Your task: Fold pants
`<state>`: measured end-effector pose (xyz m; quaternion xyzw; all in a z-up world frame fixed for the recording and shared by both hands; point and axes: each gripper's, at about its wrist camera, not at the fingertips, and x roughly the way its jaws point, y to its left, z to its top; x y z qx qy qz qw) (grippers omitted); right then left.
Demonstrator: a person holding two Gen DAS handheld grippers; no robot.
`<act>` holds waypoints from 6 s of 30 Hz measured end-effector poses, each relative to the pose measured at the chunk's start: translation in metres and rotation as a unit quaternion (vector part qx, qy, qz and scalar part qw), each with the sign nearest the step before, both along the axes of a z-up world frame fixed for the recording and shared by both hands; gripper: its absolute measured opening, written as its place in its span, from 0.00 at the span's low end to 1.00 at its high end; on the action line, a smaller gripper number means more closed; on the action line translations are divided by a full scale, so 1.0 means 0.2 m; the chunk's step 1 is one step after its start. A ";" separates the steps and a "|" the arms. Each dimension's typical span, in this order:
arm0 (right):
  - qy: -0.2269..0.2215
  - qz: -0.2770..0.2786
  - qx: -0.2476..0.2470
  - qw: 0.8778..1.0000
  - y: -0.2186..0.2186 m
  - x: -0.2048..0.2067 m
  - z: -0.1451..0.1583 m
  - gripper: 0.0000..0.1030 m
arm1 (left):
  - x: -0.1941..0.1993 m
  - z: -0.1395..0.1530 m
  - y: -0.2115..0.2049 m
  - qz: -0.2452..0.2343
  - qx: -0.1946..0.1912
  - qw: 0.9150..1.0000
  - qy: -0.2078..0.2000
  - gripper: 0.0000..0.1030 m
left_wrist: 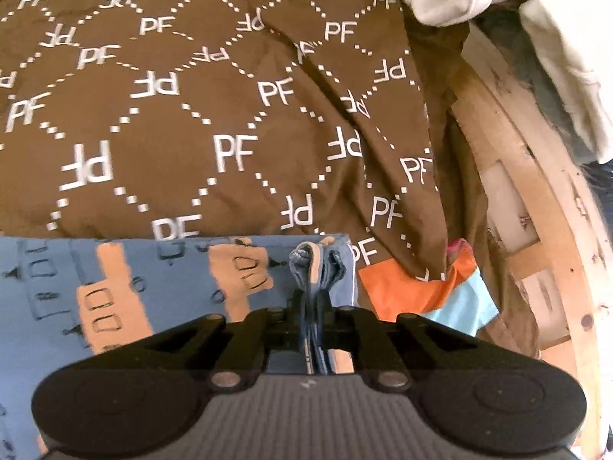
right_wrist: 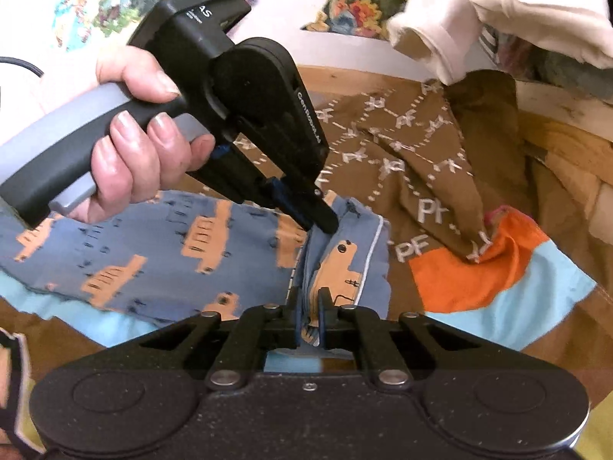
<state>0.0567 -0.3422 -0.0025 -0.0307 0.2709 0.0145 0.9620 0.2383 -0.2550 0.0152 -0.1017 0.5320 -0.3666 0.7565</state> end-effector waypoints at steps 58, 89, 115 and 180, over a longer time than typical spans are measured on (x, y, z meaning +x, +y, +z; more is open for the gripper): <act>0.005 0.113 0.004 0.994 0.48 0.06 -0.08 0.33 | 0.07 -0.09 0.58 0.013 0.086 0.991 -0.105 0.08; 0.005 0.144 -0.044 0.989 0.56 0.03 -0.11 0.41 | 0.13 -0.19 0.82 0.073 0.032 0.997 -0.025 0.44; 0.007 0.116 0.007 0.993 0.50 0.04 -0.07 0.11 | 0.06 -0.11 0.60 0.057 0.105 0.990 -0.081 0.14; -0.022 0.065 -0.128 0.989 0.32 0.71 -0.11 0.98 | -0.15 -0.18 1.21 0.241 0.272 0.906 -0.216 0.85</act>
